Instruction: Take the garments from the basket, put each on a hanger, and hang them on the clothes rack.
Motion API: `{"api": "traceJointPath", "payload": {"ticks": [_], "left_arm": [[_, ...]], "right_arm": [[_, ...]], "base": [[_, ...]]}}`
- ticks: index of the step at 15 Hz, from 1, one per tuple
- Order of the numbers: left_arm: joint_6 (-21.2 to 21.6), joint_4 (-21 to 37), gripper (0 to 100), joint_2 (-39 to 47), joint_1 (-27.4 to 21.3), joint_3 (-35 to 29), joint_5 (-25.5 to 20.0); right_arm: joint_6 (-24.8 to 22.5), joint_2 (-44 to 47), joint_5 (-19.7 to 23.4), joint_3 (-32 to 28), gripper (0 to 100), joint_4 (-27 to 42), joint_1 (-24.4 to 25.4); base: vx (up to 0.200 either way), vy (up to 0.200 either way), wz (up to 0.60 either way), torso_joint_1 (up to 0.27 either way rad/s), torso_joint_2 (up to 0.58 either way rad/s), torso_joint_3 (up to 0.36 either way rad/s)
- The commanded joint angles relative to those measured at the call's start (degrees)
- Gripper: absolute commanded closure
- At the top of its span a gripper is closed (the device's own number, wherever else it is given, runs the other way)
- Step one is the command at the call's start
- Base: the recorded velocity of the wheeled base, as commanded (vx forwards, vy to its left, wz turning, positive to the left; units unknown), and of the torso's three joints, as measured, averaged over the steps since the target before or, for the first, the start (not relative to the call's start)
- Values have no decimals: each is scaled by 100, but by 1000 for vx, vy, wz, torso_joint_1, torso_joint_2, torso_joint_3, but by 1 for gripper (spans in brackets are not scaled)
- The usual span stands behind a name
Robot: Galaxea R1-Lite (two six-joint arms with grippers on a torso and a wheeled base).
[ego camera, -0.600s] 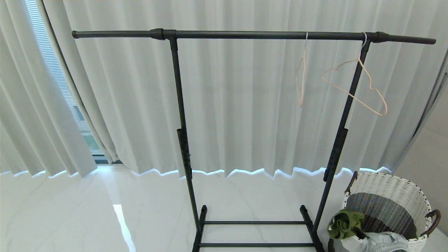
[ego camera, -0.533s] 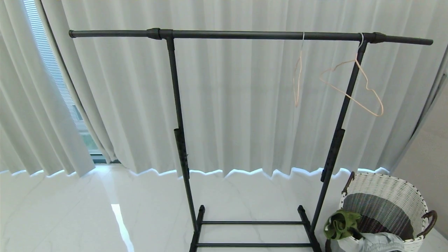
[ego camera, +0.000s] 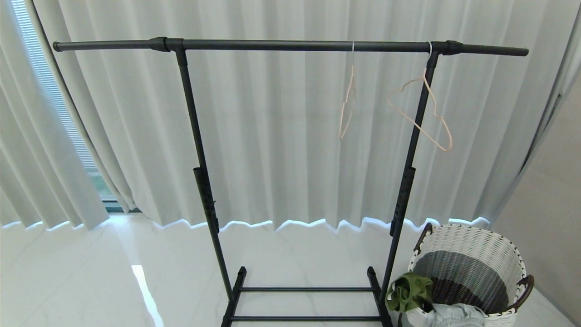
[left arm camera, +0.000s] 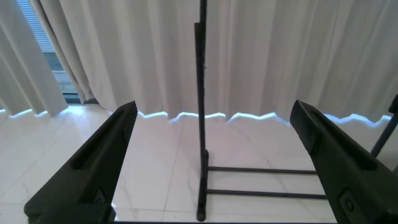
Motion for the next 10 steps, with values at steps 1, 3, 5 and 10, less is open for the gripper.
{"api": "traceJointPath", "payload": {"ticks": [1, 3, 5, 10], "left_arm": [[-5, -4, 0, 9, 1, 0, 4], [-5, -4, 0, 9, 1, 0, 4], [-14, -4, 0, 9, 1, 0, 4], [-49, -4, 0, 9, 1, 0, 4]], "right_arm": [[-4, 0, 2, 0, 0, -1, -2], [-4, 0, 2, 0, 0, -1, -2], [-4, 0, 2, 0, 0, -1, -2], [-4, 0, 2, 0, 0, -1, -2]], "base": [[0, 0, 0, 0, 0, 0], [0, 0, 0, 0, 0, 0], [0, 0, 0, 0, 0, 0], [0, 0, 0, -19, 77, 61]]}}
